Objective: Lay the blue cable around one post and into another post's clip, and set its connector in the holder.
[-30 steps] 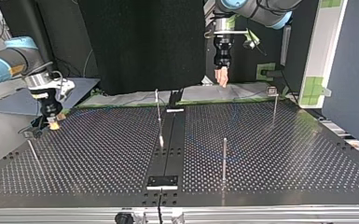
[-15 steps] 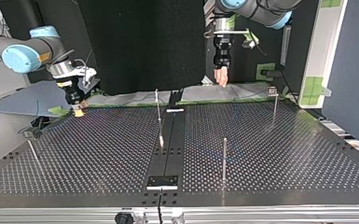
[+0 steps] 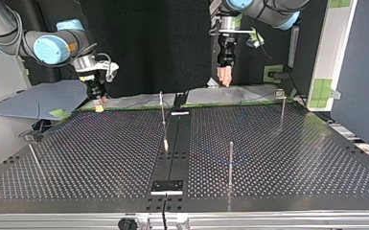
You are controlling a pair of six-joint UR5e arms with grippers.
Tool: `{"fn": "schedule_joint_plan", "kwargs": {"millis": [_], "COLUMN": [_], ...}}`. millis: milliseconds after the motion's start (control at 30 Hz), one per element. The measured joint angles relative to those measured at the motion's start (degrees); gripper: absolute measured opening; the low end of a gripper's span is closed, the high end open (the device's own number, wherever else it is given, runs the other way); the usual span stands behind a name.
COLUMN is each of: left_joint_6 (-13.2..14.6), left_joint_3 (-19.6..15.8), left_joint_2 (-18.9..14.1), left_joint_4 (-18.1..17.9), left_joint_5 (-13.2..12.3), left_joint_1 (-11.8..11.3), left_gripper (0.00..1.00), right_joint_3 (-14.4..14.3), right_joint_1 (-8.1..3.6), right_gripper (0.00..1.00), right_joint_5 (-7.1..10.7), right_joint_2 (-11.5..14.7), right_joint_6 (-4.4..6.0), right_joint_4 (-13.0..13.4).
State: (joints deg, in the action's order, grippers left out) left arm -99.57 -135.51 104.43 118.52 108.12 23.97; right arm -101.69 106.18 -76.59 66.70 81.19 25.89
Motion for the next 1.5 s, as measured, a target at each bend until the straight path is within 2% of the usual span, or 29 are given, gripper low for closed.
{"fn": "schedule_joint_plan", "kwargs": {"millis": [167, 367, 467, 733, 933, 1033, 1200, 1367, 1500], "left_joint_6": [-0.9, -2.2, -2.4, -2.3, -2.4, -2.4, -2.5, -2.5, -2.6], "left_joint_3": [0.0, 0.0, 0.0, 0.0, 0.0, 0.0, 0.0, 0.0, 0.0], "left_joint_2": [0.0, 0.0, 0.0, -0.1, -0.1, -0.1, -0.1, -0.1, -0.1], "left_joint_4": [2.4, 5.7, 7.2, 9.3, 9.4, 9.5, 9.5, 9.4, 9.4], "left_joint_5": [0.0, 0.2, 0.7, 2.2, 2.3, 2.2, 2.2, 2.1, 2.2], "left_joint_1": [0.3, 0.4, 0.3, 0.1, 0.1, 0.2, 0.2, 0.2, 0.2], "left_gripper": [1.0, 1.0, 1.0, 1.0, 1.0, 1.0, 1.0, 1.0, 1.0], "right_joint_3": [-0.6, -1.7, -2.9, -6.8, -9.5, -9.9, -10.0, -10.1, -10.1], "right_joint_1": [2.5, 5.84, 7.4, 11.39, 14.53, 16.1, 18.33, 20.62, 22.39], "right_gripper": [0.98, 0.98, 0.98, 0.98, 0.98, 0.98, 0.98, 0.98, 0.98], "right_joint_5": [-2.49, -5.83, -7.4, -11.38, -14.53, -15.8, -16.32, -16.29, -16.38], "right_joint_2": [-0.1, -0.2, -0.2, -0.1, -0.2, -0.2, -0.2, -0.4, -1.3], "right_joint_6": [-0.07, -1.03, -1.15, 0.87, 1.35, 1.5, 1.7, 2.37, 2.55], "right_joint_4": [2.5, 5.8, 6.9, 9.7, 12.5, 13.4, 14.0, 15.3, 16.0]}}
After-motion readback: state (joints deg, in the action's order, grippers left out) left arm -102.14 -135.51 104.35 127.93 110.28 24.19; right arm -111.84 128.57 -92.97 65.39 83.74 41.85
